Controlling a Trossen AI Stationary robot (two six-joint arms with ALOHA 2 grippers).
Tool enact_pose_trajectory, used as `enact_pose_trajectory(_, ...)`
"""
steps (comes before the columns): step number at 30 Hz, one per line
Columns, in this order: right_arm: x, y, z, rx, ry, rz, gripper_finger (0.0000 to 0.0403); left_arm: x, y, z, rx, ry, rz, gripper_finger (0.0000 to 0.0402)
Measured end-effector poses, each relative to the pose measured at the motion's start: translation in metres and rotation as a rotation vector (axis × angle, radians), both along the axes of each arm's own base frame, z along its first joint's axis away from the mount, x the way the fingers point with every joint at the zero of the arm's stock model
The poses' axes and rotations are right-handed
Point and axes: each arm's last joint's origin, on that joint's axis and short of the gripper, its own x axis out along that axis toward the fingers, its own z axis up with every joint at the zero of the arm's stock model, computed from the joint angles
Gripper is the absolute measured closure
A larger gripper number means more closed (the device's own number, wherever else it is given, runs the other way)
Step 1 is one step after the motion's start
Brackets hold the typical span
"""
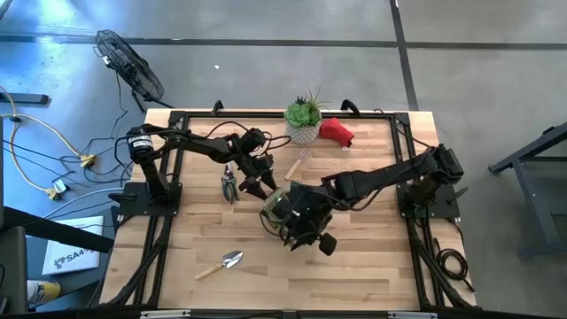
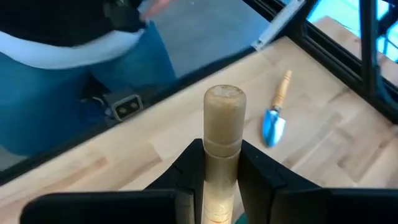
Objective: Pick & Place Garden tools in Gardening bag
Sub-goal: Put the right brown trowel into the gardening bag
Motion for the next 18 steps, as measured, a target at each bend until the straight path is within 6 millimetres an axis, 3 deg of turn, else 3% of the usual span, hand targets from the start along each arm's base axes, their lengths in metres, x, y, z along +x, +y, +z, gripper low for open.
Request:
enact_pose_trajectory(6,0.001,-0.012,-0.001,0.012,0.021,0.001,0.0344,0.000,0.000,0.000,0.000,0.001,0.000,0.0016)
enact_pose_trajectory(18,0.001,-0.015,-0.010,0.036,0.042,0.076,0.0344,-0.001,-0.001,-0.002,-0.009,0.024,0.000,0.0016)
